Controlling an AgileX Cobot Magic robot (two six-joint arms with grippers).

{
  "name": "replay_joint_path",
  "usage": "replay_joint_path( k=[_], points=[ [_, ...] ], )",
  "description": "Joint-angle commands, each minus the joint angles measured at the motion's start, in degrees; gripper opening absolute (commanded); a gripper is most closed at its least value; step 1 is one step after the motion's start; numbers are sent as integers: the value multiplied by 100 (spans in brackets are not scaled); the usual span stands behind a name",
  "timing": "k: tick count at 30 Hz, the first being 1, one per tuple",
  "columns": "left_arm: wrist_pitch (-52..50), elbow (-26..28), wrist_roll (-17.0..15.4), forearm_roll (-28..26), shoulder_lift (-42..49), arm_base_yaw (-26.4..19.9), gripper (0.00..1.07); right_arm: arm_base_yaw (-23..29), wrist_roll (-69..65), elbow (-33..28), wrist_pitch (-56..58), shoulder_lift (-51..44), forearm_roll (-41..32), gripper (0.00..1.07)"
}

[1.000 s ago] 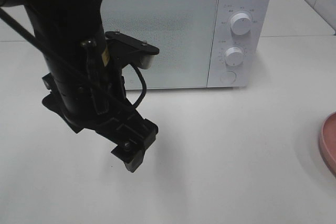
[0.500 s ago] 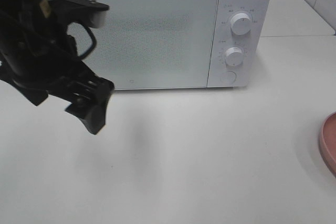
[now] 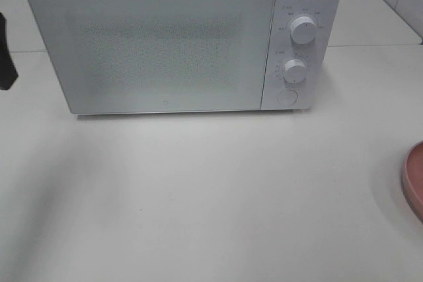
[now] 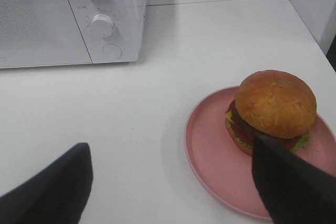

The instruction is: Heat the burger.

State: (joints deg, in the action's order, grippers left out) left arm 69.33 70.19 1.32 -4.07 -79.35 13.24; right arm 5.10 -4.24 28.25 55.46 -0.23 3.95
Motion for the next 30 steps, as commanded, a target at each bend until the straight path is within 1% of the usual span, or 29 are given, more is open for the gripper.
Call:
replay_joint_path(
  k=[1,2,3,4,5,6,7,8,9,10,11,12,15,17,18,20,21,22,23,25,26,27,29,30],
  points=[
    [476,-195,57,-57,246,-275,99,-40,0,-6,-46,-172,-11,74],
    [476,-281,57,-57,355,-372,99,-40,0,-6,-46,-172,-11,74],
    [441,-550,57,-52,596,-521,98,-40,0,-6,-46,-172,-11,74],
    [441,-550,57,-52,596,-521,98,-40,0,-6,-46,-172,-11,74],
    [424,-699,57,-52,693,-596,98,-40,0,-6,-46,-172,-11,74],
    [372,-991,57,-52,922,-716,98,-40,0,-6,-46,-172,-11,74],
    [372,-991,57,-52,922,-716,98,-40,0,-6,-46,-172,-11,74],
    [332,-1157,57,-52,1054,-773,98,-40,0,-6,-46,-172,-11,74],
    [258,-1473,57,-52,1341,-871,98,-40,0,-6,-46,-172,-11,74],
    [258,-1473,57,-52,1341,-871,98,-40,0,-6,-46,-172,-11,74],
    [223,-1644,52,-52,1478,-917,98,-40,0,-6,-46,-172,-11,74],
    [160,-1937,34,-52,1730,-985,98,-40,0,-6,-46,-172,-11,74],
    [149,-2091,23,-52,1862,-1014,98,-40,0,-6,-46,-172,-11,74],
    [195,-2584,11,-29,2361,-1049,98,-40,0,-6,-46,-172,-11,74],
    [195,-2584,11,-29,2361,-1049,98,-40,0,-6,-46,-172,-11,74],
    [241,-2888,40,0,2779,-1049,98,-40,0,-6,-46,-172,-11,74],
    [241,-2888,40,0,2779,-1049,98,-40,0,-6,-46,-172,-11,74],
    [281,-3065,40,34,3065,-1049,98,-40,0,-6,-46,-172,-11,74],
    [281,-3065,40,34,3065,-1049,98,-40,0,-6,-46,-172,-11,74],
    [281,-3243,52,126,3535,-1049,98,-40,0,-6,-46,-172,-11,74],
    [281,-3243,52,126,3535,-1049,98,-40,0,-6,-46,-172,-11,74],
    [258,-3340,57,155,3885,-1049,98,-40,0,-6,-46,-172,-11,74],
    [264,-3403,57,183,4051,-1049,98,-40,0,-6,-46,-172,-11,74],
    [264,-3529,57,223,4343,-1049,98,-40,0,-6,-46,-172,-11,74]
  ],
)
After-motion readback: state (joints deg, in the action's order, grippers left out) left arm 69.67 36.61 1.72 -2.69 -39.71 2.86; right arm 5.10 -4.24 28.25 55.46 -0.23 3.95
